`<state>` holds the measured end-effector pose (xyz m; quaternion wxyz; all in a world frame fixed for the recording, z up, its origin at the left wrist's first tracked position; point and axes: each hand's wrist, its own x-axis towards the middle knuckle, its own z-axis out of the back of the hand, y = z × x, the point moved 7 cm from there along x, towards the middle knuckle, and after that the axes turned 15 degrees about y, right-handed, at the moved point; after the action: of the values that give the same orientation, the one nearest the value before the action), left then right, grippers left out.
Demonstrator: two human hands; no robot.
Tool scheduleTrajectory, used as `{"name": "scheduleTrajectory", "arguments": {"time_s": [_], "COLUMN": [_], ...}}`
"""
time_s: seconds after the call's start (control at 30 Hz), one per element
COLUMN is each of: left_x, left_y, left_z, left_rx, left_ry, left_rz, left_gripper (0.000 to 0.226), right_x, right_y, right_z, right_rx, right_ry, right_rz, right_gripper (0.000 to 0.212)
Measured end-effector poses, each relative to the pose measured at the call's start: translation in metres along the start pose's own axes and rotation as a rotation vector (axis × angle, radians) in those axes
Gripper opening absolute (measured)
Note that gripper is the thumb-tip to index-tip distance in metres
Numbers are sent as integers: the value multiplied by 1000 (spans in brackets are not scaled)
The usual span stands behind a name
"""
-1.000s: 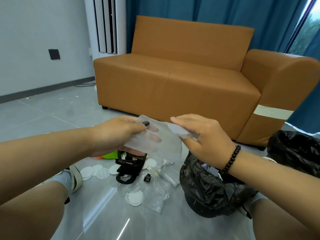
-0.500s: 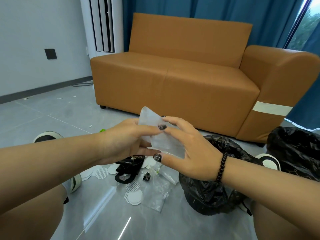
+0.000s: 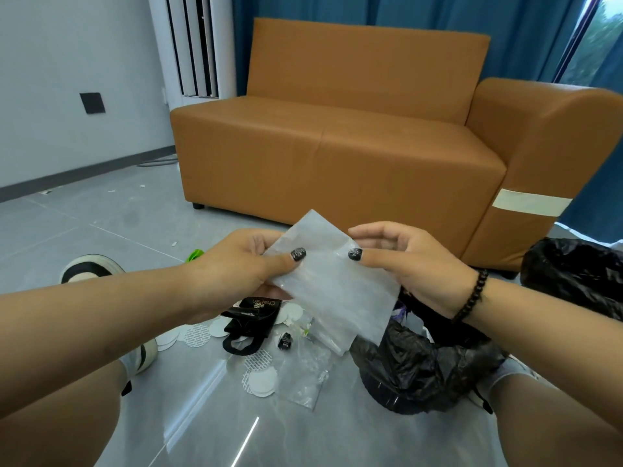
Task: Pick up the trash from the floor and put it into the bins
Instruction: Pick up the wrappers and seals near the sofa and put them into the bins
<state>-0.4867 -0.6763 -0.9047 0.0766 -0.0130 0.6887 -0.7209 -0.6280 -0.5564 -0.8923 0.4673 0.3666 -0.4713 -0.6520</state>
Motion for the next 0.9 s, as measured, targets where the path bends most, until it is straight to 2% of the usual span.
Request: {"name": "scheduleTrajectory", "arguments": {"time_s": [0.07, 0.1, 0.17, 0.23, 0.33, 0.43, 0.47, 0.57, 0.7, 0.9], "left_x": [1, 2, 2, 3, 5, 5, 6, 7, 9, 11], "left_y": [1, 1, 3, 5, 9, 8, 8, 8, 5, 5], "left_z": [3, 5, 8, 7, 5, 0, 0, 2, 4, 5], "left_rx": [-34, -60, -106, -104, 5, 79, 88, 32, -59, -74], "left_ry": [-58, -89, -136, -139, -106, -77, -81, -125, -143, -158], "left_rz": [0, -4, -6, 15, 50, 48, 40, 17, -26, -21], "left_gripper": [27, 30, 32, 32, 26, 13, 20, 40, 11, 11], "right_x": [-1, -3, -2, 0, -2, -8, -9, -12, -13, -19], "right_y": [-14, -17, -20, -23, -22, -14, -11, -7, -16, -23], "right_z": [-8, -12, -11, -3, 14, 22, 23, 25, 18, 14], "right_rx": [341, 434, 499, 500, 326, 122, 94, 245, 471, 476], "right_ry": [146, 193, 180, 80, -31, -7, 6, 24, 124, 152], "right_rz": [-93, -109, -98, -69, -48, -35, -20, 32, -15, -90], "right_gripper": [42, 45, 45, 39, 23, 22, 23, 32, 47, 40]}}
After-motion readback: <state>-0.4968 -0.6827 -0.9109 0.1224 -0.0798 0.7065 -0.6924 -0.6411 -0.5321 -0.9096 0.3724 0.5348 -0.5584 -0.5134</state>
